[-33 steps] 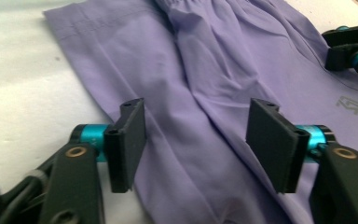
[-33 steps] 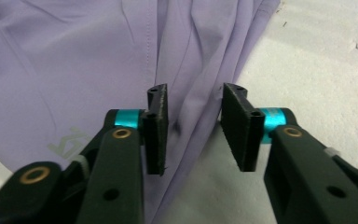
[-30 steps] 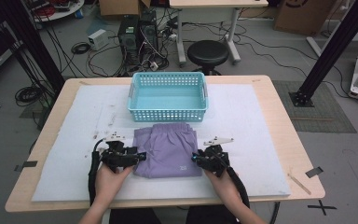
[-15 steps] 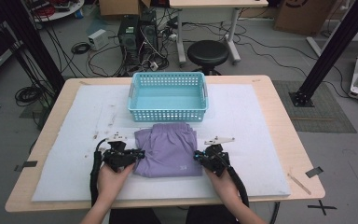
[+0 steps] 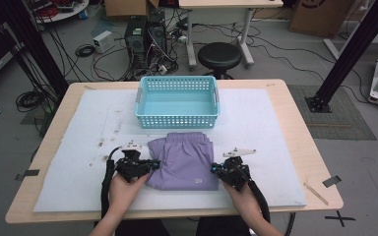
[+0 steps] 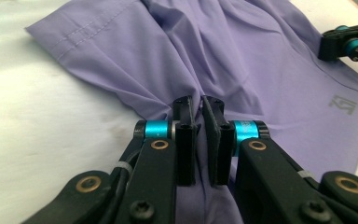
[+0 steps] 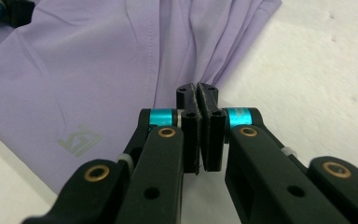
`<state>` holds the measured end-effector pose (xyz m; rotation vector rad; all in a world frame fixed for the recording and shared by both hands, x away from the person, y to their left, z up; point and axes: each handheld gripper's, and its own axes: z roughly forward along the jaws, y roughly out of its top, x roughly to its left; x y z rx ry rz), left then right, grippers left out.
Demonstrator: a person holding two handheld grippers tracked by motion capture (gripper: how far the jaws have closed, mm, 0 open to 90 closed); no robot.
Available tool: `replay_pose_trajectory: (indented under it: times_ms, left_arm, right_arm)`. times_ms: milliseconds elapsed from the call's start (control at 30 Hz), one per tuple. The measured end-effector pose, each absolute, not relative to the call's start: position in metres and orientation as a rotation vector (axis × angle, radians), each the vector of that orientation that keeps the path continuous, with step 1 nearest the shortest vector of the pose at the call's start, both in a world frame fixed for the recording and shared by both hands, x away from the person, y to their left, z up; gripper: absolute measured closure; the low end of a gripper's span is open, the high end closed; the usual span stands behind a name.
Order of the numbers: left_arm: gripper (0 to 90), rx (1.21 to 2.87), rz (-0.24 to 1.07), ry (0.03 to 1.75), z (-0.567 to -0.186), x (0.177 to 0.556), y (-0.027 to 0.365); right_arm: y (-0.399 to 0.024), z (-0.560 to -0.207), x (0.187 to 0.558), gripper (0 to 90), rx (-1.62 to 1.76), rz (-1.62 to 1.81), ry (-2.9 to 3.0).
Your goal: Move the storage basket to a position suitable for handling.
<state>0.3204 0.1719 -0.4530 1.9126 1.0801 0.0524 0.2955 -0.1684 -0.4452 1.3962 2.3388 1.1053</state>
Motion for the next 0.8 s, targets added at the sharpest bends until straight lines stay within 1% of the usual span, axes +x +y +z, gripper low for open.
replay_pose_trajectory:
  times_ms: [400, 433, 467, 533, 567, 600, 633, 700, 767, 800]
  left_arm:
    - [83.9, 1.946, 0.036, 1.035, -0.451, 0.313, 0.161]
    - [83.9, 1.946, 0.035, 1.037, -0.451, 0.313, 0.161]
    - [83.8, 1.942, 0.035, 1.044, -0.451, 0.313, 0.162]
    - [83.2, 1.941, 0.036, 1.047, -0.451, 0.312, 0.165]
    - [82.6, 1.938, 0.04, 1.054, -0.451, 0.312, 0.166]
    - [81.7, 1.937, 0.037, 1.057, -0.451, 0.312, 0.168]
    - [80.2, 1.936, 0.038, 1.061, -0.451, 0.312, 0.169]
    - [75.9, 1.932, 0.032, 1.073, -0.452, 0.312, 0.171]
    - [72.5, 1.926, 0.031, 1.083, -0.451, 0.313, 0.173]
    - [68.2, 1.922, 0.041, 1.091, -0.451, 0.313, 0.174]
  right_arm:
    - [-0.187, -0.445, 0.28, 89.2, 1.389, 1.116, 2.338]
    - [-0.186, -0.444, 0.28, 81.7, 1.382, 1.124, 2.328]
    - [-0.186, -0.444, 0.279, 71.9, 1.383, 1.131, 2.303]
    - [-0.186, -0.443, 0.282, 67.5, 1.387, 1.143, 2.293]
    - [-0.186, -0.443, 0.282, 62.7, 1.393, 1.147, 2.291]
    - [-0.186, -0.443, 0.283, 59.8, 1.398, 1.142, 2.289]
    - [-0.186, -0.444, 0.284, 59.8, 1.408, 1.138, 2.292]
    - [-0.186, -0.446, 0.284, 55.5, 1.418, 1.134, 2.298]
    - [-0.187, -0.448, 0.285, 53.4, 1.433, 1.136, 2.3]
    - [-0.186, -0.448, 0.285, 51.1, 1.434, 1.131, 2.297]
